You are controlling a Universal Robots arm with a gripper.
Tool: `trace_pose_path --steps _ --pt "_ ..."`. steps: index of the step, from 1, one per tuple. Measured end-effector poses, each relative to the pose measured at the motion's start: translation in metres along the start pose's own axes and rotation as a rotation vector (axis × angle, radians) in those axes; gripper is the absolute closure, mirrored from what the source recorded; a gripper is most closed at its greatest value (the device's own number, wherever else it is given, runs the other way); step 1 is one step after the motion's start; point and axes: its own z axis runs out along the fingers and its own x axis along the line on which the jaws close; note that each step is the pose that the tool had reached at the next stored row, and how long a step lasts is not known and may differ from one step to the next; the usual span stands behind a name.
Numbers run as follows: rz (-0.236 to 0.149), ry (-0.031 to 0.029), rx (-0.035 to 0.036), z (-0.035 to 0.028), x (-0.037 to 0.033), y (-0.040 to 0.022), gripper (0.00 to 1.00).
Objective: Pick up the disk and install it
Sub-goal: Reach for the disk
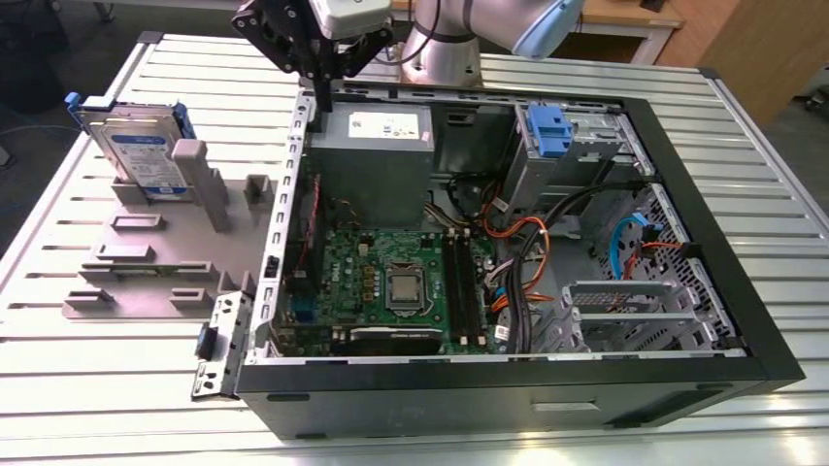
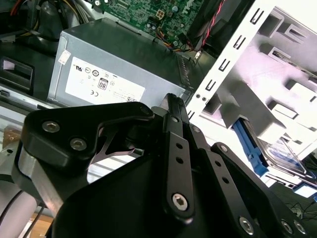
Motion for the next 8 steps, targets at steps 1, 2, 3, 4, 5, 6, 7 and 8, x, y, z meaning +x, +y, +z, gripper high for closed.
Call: trace_pose_path --steps 1,2,3,4,5,6,7,8 --pt "0.0 0.0 0.0 0.0 0.0003 0.0 0.89" --pt "0.0 0.0 -0.0001 0.0001 0.0005 0.0 0.89" --pt "0.0 -0.0001 0.0 0.0001 0.0008 -0.0001 0.89" --pt "0.0 0.0 0.0 0.0001 0.0011 -0.0001 0.89" --pt "0.0 -0.0001 -0.0001 0.0002 0.0014 -0.0001 0.89" --pt "0.0 0.0 0.0 0.0002 0.0017 -0.0001 0.89" --pt "0.0 0.0 0.0 0.0002 0.0019 -0.0002 0.89" --pt "0.0 0.0 0.0 0.0002 0.0022 -0.0002 0.89"
